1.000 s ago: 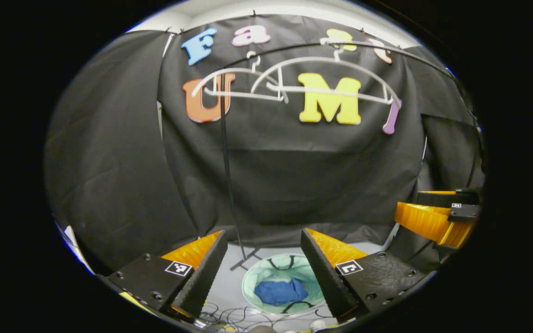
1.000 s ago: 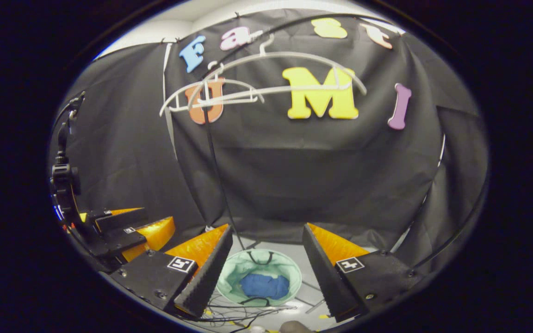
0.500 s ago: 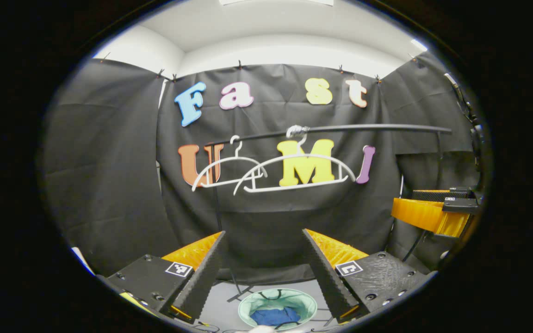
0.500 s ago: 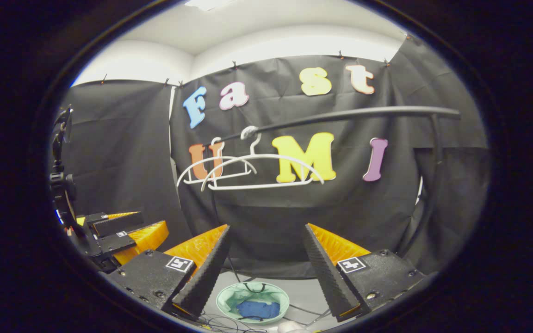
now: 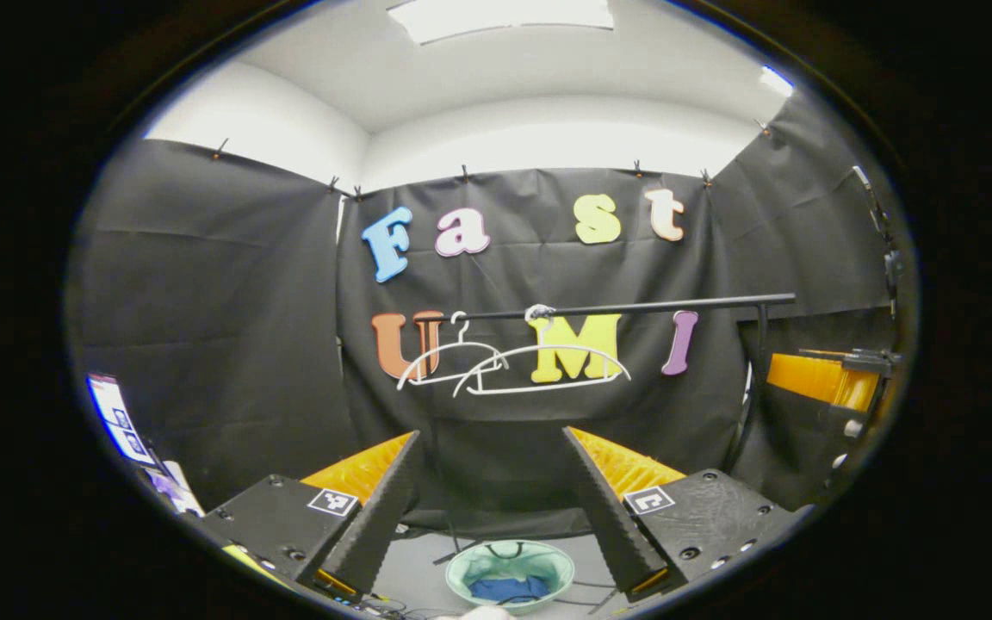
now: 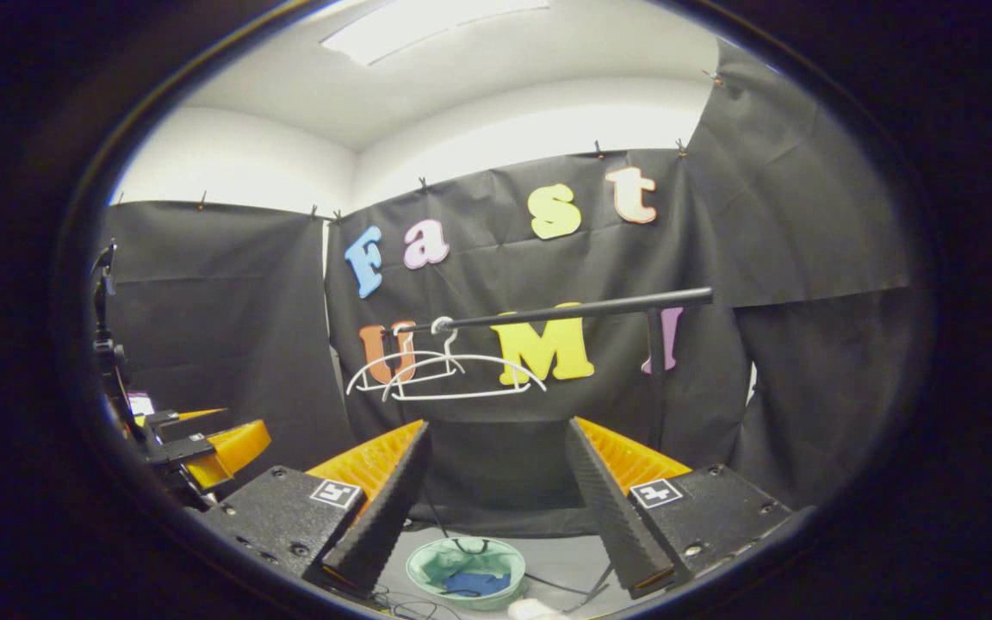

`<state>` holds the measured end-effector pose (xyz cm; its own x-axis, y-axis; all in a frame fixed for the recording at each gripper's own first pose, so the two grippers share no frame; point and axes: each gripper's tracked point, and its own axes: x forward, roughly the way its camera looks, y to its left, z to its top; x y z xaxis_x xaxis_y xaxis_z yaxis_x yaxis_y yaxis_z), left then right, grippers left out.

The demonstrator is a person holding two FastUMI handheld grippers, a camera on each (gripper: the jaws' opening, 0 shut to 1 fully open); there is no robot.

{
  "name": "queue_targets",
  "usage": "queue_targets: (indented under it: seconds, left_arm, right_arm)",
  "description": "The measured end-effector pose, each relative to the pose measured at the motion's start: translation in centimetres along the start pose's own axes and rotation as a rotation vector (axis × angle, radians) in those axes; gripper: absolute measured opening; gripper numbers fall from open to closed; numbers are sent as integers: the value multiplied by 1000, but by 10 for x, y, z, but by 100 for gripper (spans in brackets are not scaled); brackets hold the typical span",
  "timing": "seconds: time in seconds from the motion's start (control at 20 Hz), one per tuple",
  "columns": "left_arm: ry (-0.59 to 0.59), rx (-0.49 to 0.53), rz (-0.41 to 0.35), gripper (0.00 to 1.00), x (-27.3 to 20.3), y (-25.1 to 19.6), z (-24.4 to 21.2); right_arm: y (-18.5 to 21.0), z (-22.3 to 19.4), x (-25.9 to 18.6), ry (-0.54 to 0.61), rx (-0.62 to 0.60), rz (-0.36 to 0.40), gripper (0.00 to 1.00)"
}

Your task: Grasp the clothes on the hanger with both hands and then place them into the laundry hamper below.

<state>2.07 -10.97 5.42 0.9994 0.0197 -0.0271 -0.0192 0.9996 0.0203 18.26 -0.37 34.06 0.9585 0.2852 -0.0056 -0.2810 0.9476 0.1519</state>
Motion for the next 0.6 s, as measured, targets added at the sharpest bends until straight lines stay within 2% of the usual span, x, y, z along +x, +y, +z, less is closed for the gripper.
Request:
queue_targets:
  seconds: [0.2,0.35,0.6]
  left_arm:
    - [33,0,24,98,-53,5,-8]
    - [23,-16,47,98,-78,22,-7]
    - [-4,-10,71,98,-97,47,3]
  right_arm:
    - [-3,6,-52,-43,3,21,99]
    - [-9,7,-90,-70,-19,-13,99]
    - [-9,-1,-114,-31,-18,-62,99]
